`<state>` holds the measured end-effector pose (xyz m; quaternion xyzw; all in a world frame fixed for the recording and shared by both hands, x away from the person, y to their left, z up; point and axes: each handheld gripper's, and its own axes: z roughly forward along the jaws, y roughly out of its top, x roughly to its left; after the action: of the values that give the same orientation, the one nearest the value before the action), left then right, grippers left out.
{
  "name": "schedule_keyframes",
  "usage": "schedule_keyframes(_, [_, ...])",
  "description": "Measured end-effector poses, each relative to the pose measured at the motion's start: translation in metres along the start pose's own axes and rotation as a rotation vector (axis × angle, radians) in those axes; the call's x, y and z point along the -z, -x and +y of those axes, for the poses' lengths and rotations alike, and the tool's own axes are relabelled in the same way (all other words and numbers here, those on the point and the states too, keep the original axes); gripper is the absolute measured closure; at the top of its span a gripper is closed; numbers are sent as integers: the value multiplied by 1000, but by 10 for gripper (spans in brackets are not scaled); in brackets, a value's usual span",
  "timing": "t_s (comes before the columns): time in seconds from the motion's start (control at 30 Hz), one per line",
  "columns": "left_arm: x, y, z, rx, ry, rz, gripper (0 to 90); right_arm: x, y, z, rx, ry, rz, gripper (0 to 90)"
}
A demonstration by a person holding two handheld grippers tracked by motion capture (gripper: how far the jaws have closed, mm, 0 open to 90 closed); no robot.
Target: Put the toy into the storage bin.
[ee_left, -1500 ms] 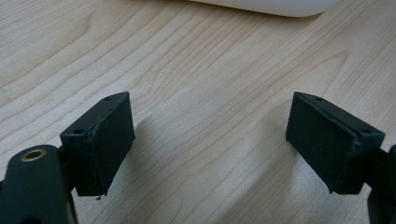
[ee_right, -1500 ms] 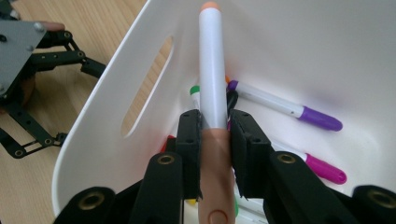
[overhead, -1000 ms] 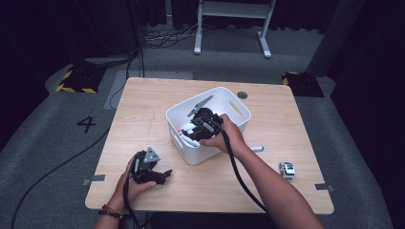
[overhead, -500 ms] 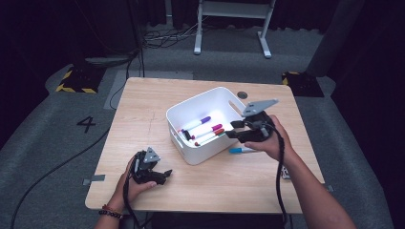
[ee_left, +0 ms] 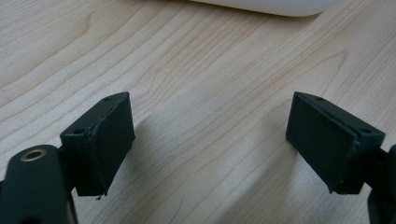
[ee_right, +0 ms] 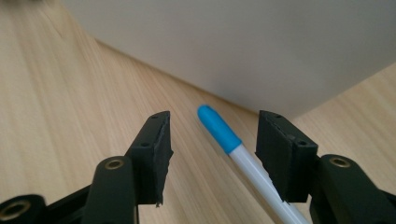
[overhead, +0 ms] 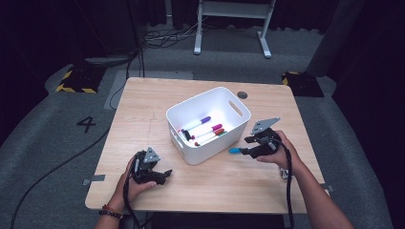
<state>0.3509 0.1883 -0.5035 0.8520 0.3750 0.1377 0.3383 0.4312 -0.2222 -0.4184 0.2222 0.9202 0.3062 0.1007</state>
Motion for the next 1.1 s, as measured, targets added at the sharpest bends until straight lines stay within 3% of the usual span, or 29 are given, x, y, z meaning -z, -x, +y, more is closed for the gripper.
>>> schedule_keyframes(0.07, [0,0,0,0,0,0,154,-10,3,-4,17,-30,2,457])
schedule_keyframes(0.23, [0,0,0,0,0,0,154,-37,9,-9,-5,-97,27,443])
schedule_keyframes(0.27, [0,0,0,0,0,0,154,-40,10,-10,-13,-99,37,439])
schedule_keyframes(0.33, [0,0,0,0,0,0,154,-49,12,-11,20,-109,25,433])
schedule_keyframes(0.37, [0,0,0,0,0,0,154,-52,12,-11,6,-115,31,434])
schedule_keyframes(0.43, [0,0,0,-1,0,0,154,-58,12,-11,35,-120,29,442])
schedule_keyframes(0.5, [0,0,0,0,0,0,154,-62,12,-12,25,-117,57,497])
schedule_keyframes(0.57, [0,0,0,0,3,1,155,-64,10,-13,47,-125,45,547])
schedule_keyframes(0.77, [0,0,0,0,1,0,155,-59,3,-17,46,-120,55,729])
schedule_keyframes(0.9, [0,0,0,0,3,1,155,-58,-5,-18,31,-116,67,743])
schedule_keyframes(1.0, [0,0,0,-1,0,0,155,-57,-11,-19,47,-114,71,746])
schedule_keyframes(1.1, [0,0,0,0,2,0,155,-54,-13,-22,31,-115,57,748])
